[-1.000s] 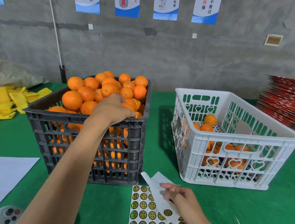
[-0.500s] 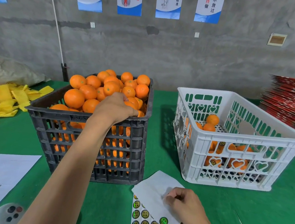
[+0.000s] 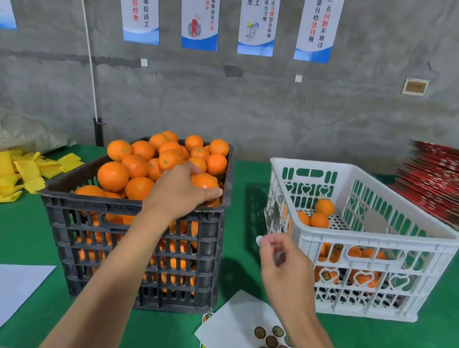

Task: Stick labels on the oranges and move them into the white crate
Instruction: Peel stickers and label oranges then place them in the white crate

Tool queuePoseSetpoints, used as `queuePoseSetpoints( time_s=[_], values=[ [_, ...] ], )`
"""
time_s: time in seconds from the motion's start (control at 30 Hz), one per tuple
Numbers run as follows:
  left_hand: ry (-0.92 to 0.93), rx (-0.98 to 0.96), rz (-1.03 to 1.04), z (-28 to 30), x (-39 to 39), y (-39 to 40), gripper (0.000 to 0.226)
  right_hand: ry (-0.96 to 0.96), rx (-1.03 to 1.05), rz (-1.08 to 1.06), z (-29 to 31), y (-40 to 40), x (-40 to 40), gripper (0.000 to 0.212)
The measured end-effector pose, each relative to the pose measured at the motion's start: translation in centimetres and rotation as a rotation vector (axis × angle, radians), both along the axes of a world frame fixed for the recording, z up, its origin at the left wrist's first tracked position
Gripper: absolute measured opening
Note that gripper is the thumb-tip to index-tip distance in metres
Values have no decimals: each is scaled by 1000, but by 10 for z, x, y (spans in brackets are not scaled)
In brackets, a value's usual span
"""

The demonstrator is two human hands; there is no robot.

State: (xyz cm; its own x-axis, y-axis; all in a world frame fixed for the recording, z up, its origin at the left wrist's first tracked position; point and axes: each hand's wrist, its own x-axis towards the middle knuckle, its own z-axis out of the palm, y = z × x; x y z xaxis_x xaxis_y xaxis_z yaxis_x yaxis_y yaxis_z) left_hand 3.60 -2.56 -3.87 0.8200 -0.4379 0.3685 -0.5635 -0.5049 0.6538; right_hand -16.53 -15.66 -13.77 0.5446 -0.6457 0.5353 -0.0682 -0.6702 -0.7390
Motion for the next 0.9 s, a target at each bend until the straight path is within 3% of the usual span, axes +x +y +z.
queuePoseSetpoints(
  time_s=[0.13,0.3,0.4,0.47,0.57,0.67,0.77,0.9],
  values=[
    [70,-153,-64,13,-10,-3,75,-215,-184,-77,77,8,49,9],
    [564,-508,-226,42,-22,-7,73,-258,-161,-25,115,18,95,10],
    [608,-564,-226,52,-20,-6,62,-307,-64,134,119,14,98,12],
    [551,-554,-177,55,-17,-7,58,-203,-133,232,117,12,96,27],
    [427,-450,-145,56,-16,-15,52,37,-318,218,107,19,96,63],
    [406,-283,-270,59,-22,-24,49,145,-261,58,101,15,98,95],
    [474,-116,-365,59,-15,-23,53,136,-203,-103,103,-11,87,84],
    [208,613,-100,41,18,-10,29,166,-252,-297,99,-45,61,70]
  ],
)
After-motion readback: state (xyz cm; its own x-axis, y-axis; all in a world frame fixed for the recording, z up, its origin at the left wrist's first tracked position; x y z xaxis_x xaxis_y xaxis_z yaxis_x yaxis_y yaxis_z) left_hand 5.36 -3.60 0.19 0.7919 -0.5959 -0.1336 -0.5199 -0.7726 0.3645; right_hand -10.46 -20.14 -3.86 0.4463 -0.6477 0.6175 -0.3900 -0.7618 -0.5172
